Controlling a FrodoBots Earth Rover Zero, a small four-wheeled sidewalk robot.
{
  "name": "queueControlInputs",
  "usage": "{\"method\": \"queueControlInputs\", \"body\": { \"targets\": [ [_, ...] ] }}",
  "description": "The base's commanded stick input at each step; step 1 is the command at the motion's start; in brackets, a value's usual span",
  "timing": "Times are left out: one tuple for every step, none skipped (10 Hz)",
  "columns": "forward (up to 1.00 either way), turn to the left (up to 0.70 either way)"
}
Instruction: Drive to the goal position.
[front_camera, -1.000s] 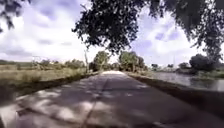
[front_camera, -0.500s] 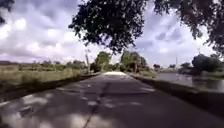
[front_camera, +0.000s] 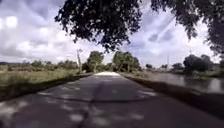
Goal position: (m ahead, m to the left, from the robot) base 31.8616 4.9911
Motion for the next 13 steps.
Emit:
{"method": "queueControlInputs", "body": {
  "targets": [
    [1.00, 0.00],
    [1.00, 0.00],
    [1.00, 0.00],
    [1.00, 0.00],
    [1.00, 0.00],
    [1.00, 0.00],
    [1.00, 0.00],
    [1.00, 0.00],
    [1.00, 0.00],
    [1.00, 0.00],
    [1.00, 0.00],
    [1.00, 0.00],
    [1.00, 0.00]
  ]
}}
